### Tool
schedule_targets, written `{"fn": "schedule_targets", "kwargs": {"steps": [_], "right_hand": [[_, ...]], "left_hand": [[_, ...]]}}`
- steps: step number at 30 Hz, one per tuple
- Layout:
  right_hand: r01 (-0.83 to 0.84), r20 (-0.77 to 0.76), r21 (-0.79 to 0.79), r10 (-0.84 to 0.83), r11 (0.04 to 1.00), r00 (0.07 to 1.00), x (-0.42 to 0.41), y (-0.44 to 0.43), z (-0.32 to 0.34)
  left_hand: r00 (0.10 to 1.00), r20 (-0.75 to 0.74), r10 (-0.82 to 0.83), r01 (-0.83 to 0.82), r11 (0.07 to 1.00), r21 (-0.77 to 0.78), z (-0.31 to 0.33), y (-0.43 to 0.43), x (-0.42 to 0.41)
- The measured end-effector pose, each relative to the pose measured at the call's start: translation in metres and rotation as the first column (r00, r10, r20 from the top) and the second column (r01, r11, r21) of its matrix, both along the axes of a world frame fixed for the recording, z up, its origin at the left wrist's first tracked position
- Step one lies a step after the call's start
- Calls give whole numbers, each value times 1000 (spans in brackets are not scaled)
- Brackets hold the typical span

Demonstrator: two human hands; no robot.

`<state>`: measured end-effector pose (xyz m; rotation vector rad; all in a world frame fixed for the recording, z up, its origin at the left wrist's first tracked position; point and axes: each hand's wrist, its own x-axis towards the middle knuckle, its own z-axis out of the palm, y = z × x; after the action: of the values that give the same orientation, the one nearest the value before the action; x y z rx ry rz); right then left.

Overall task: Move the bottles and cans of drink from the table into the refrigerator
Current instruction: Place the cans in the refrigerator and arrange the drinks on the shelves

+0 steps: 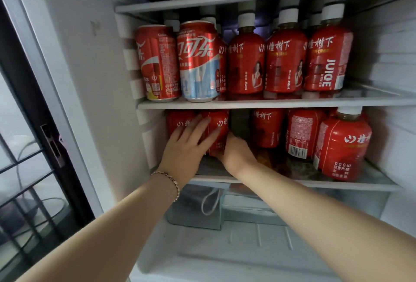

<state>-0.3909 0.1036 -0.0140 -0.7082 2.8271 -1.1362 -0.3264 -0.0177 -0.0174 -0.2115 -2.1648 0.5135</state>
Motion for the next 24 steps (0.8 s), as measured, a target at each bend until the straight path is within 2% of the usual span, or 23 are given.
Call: {"fn": "schedule_targets", "kwargs": {"steps": [2, 5, 7, 12, 16, 17, 19, 22, 24], "right_hand": [[47, -69, 9, -46, 999, 997, 2, 12, 1], [242, -153, -195, -273, 951, 950, 7, 37, 9], [323, -158, -272, -373, 907, 914, 0, 44, 12], [423, -17, -415, -472, 806, 882, -27, 36, 18], [495, 81, -463, -521, 736, 850, -39, 26, 21], [500, 105, -459, -514, 734, 852, -42, 27, 21], [463, 122, -394, -455, 794, 882, -44, 30, 18], [329, 134, -306, -302, 893, 944, -43, 32, 8], [278, 122, -294, -252, 915, 960, -43, 36, 5]], "left_hand": [[997, 78, 11, -5, 997, -81, 3, 1, 1], [992, 124, 30, -24, 999, -45, 4, 2, 1], [990, 138, 30, -27, 999, -28, 3, 3, 2], [984, 173, 44, -44, 999, -4, 6, 6, 4], [984, 173, 54, -55, 999, -1, 7, 7, 4], [984, 170, 53, -54, 999, 0, 7, 6, 4], [985, 164, 43, -44, 999, 7, 5, 5, 3], [985, 168, 41, -44, 999, 13, 3, 3, 1], [985, 162, 54, -54, 999, -4, 3, 3, 0]]}}
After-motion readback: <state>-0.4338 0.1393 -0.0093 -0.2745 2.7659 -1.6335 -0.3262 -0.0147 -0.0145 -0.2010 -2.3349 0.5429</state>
